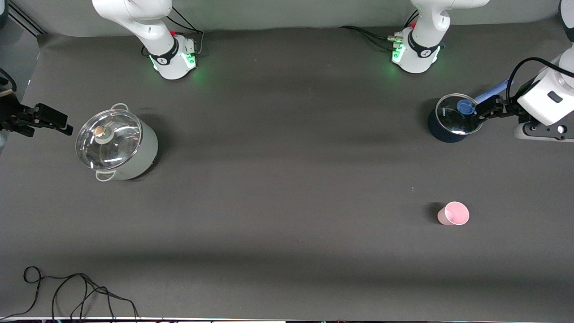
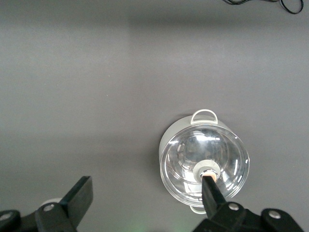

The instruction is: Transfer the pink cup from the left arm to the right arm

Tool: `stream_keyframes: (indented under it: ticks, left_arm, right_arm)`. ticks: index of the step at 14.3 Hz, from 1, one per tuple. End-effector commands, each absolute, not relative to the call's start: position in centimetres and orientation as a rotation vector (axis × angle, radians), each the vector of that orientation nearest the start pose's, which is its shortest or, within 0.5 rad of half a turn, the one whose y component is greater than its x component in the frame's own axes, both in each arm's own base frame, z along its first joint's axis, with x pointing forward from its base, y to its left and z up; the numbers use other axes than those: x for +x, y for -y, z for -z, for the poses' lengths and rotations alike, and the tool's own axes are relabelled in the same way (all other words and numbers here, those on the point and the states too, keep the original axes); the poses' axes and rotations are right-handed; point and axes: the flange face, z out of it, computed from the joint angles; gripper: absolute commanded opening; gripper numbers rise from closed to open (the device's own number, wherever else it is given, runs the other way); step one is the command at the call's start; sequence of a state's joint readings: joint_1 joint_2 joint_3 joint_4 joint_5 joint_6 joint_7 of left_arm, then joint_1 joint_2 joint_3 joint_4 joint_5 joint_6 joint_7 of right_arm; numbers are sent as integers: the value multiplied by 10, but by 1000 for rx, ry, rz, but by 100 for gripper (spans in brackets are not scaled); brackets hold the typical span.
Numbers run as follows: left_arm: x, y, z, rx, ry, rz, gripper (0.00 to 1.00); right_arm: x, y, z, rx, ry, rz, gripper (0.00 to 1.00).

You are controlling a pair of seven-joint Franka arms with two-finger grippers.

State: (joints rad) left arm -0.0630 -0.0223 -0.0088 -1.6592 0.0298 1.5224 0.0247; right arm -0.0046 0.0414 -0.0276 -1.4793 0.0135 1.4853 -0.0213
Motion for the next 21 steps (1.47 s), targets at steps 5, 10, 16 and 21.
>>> stream_keyframes:
  ticks: [5, 10, 16, 21]
  left_arm:
    - [535, 37, -593, -3093, -166, -184, 100]
    - [549, 36, -592, -3098, -172, -152, 100]
    - [599, 20, -605, -3005, -856, 0, 100]
    - [619, -40, -590, -2968, -1317, 212, 100]
  right_arm:
    - [563, 13, -640, -3120, -11, -66, 100]
    - [564, 15, -636, -3120, 0, -78, 100]
    - [566, 13, -621, -3114, 5, -137, 100]
    - [566, 14, -622, -3114, -14, -135, 100]
